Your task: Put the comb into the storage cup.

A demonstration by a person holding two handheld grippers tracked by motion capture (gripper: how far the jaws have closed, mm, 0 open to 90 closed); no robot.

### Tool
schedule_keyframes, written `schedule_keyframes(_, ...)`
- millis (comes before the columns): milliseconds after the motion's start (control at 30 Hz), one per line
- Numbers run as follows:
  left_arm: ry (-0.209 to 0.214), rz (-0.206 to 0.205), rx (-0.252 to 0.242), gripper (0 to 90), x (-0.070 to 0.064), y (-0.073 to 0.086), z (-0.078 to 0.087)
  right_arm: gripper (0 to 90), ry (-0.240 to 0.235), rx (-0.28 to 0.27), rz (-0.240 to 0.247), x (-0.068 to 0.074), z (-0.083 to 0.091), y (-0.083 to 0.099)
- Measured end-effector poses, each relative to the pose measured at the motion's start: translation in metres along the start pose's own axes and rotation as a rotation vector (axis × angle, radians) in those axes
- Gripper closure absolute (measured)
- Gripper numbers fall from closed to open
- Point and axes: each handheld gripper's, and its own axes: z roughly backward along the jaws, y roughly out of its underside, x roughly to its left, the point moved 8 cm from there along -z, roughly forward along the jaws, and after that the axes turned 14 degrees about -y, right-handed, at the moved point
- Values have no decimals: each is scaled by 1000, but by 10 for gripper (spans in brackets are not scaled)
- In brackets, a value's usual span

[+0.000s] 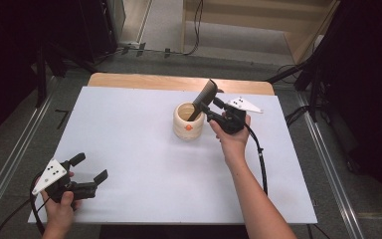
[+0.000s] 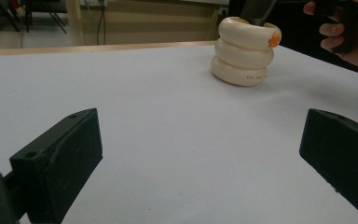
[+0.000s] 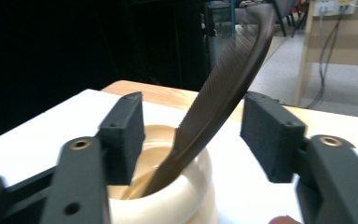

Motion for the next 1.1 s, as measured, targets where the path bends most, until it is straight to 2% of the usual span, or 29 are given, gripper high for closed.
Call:
schedule_keyframes(167, -1, -4, 1, 0, -1, 0, -1, 339, -5, 15, -3, 1, 13, 0)
schedule_keyframes(267, -2, -6, 0, 0, -1, 0, 0, 194, -18, 22, 1, 1, 19, 2)
schedule_keyframes(333, -2, -7, 1, 0, -1, 0, 0, 132, -27, 25, 11, 3, 23, 4)
schedule_keyframes(433, -1, -7, 0, 0, -1, 0, -1, 81, -46, 29, 35, 7, 29, 6)
schedule_keyframes(533, -1, -7, 0, 0, -1, 0, 0, 70, -21, 41, 64, 8, 34, 8)
schedule_keyframes(567, 0, -7, 0, 0, -1, 0, 0, 17, -11, 42, 70, 8, 36, 9)
schedule_keyframes(600, 0, -7, 0, 0, -1, 0, 0, 0, -18, 40, 73, 9, 38, 9)
schedule_keyframes(733, 1, -7, -1, 0, -1, 0, 0, 0, -32, 28, 68, 10, 45, 11)
schedule_keyframes(1100, 0, -7, 0, 0, -2, 0, 0, 0, -26, 21, 88, 14, 68, 16)
